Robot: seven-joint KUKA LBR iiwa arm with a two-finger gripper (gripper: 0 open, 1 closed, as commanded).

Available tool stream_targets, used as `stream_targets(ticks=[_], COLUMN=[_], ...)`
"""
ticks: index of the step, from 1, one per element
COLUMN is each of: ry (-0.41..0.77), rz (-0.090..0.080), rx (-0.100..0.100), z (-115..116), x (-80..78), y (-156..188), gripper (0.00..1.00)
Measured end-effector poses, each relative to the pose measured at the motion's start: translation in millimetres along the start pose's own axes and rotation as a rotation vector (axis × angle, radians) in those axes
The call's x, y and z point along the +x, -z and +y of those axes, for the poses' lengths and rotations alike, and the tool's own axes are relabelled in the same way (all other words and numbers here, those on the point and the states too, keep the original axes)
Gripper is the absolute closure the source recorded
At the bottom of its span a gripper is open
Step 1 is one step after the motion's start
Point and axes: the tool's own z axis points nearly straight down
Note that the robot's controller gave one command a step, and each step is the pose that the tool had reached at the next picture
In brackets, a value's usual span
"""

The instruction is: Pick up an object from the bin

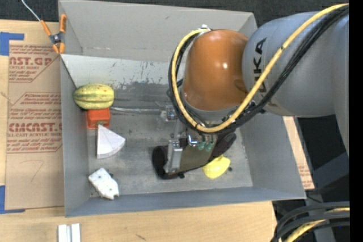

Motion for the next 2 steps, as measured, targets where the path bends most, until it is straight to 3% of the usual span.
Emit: stream_targets(ticks=[1, 2], ry=[0.000, -0.010], rz=[0.000, -0.004], rx=[0.000, -0.001], z=[0, -18], x=[0.0, 7.2], y=[0, -92], gripper=[0.00, 0.00])
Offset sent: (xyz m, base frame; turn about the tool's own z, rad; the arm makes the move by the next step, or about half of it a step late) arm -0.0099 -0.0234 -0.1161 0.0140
